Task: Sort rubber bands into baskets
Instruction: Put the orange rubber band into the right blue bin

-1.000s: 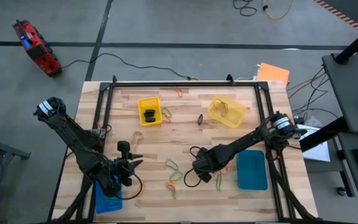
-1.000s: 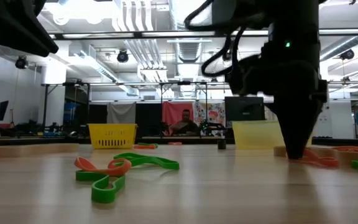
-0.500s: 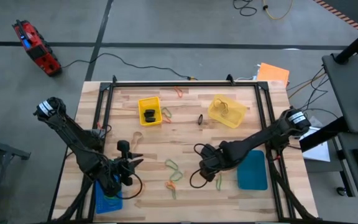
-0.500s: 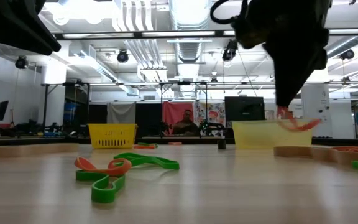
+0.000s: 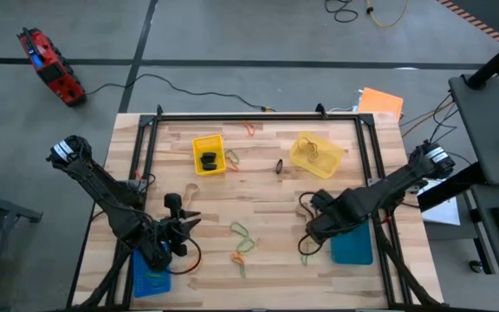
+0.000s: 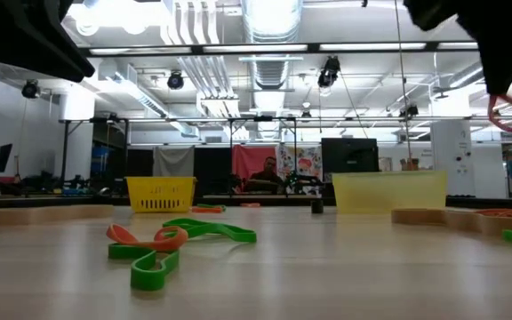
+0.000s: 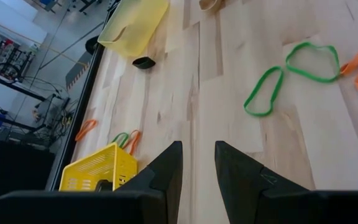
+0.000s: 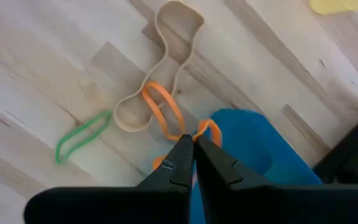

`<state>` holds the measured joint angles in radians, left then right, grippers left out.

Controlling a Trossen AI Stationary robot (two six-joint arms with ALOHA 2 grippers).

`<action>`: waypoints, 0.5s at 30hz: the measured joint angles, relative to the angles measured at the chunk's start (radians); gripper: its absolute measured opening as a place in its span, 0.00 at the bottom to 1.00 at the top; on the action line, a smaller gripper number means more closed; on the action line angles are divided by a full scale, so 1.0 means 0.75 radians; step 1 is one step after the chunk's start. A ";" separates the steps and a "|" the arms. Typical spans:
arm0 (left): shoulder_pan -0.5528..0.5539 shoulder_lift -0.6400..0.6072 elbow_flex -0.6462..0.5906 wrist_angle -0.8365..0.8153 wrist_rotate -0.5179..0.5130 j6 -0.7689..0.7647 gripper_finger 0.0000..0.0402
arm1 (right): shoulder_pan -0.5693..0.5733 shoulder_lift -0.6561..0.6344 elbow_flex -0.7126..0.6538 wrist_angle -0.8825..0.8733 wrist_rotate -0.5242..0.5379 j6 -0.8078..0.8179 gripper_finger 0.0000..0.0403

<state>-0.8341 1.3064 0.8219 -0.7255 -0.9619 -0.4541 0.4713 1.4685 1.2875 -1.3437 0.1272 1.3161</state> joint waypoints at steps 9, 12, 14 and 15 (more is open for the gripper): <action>0.004 0.000 0.000 0.000 0.001 -0.007 0.20 | 0.087 -0.054 -0.018 -0.299 -0.254 0.221 0.02; 0.005 0.000 0.000 0.000 0.001 -0.015 0.20 | 0.107 -0.053 -0.040 -0.281 -0.295 0.235 0.02; 0.007 0.000 0.000 -0.001 0.001 -0.021 0.20 | 0.111 -0.047 -0.061 -0.284 -0.296 0.239 0.02; 0.007 0.000 0.000 -0.001 0.000 -0.022 0.20 | 0.115 -0.043 -0.071 -0.281 -0.296 0.239 0.02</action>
<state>-0.8288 1.3064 0.8219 -0.7261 -0.9617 -0.4709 0.5577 1.4359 1.2341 -1.5543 -0.0947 1.4956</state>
